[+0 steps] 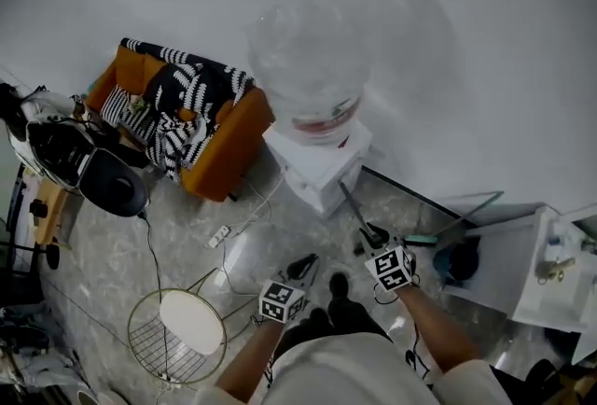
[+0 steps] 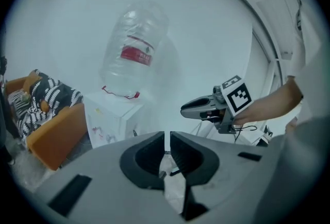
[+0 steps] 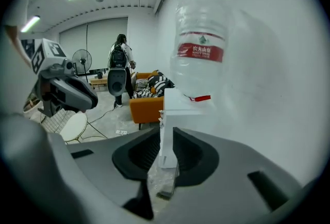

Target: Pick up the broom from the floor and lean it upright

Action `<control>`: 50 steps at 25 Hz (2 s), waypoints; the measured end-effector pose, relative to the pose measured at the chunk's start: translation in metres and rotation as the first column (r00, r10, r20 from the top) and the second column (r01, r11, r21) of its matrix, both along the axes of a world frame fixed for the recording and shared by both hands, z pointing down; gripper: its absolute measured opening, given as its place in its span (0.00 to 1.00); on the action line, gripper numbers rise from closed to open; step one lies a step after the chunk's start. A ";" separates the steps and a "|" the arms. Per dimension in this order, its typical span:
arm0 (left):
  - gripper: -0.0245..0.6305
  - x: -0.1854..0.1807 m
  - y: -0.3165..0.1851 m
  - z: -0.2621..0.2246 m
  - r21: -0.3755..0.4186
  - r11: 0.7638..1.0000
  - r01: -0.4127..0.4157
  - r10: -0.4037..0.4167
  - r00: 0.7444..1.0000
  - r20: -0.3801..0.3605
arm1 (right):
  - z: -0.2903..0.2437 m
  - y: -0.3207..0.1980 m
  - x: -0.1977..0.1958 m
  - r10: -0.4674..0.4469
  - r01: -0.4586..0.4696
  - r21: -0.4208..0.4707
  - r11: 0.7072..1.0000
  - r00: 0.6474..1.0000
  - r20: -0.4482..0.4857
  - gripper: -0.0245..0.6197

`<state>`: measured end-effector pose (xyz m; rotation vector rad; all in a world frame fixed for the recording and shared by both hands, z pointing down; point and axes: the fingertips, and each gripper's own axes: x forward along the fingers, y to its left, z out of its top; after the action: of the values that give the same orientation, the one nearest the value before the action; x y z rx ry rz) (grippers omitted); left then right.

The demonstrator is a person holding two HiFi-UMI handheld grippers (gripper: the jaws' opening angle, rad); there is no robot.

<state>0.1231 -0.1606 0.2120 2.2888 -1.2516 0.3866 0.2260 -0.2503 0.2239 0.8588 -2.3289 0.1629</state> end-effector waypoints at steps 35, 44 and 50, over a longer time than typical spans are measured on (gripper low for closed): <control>0.09 0.045 0.163 -0.147 0.206 0.976 0.073 -0.063 0.997 -0.054 | -0.156 0.207 0.118 0.059 -0.077 0.065 0.995 0.969 0.240 0.04; 0.09 0.059 0.166 -0.146 0.205 0.971 0.122 -0.113 0.992 -0.053 | -0.164 0.206 0.147 0.062 -0.088 0.080 0.993 0.959 0.276 0.04; 0.09 0.069 0.167 -0.144 0.199 0.972 0.126 -0.119 0.992 -0.047 | -0.163 0.208 0.155 0.063 -0.089 0.075 0.993 0.955 0.291 0.04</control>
<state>0.1922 0.0066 0.0682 2.3568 -1.4647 0.1817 0.3813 -0.0419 0.0604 1.0277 -2.5914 0.2340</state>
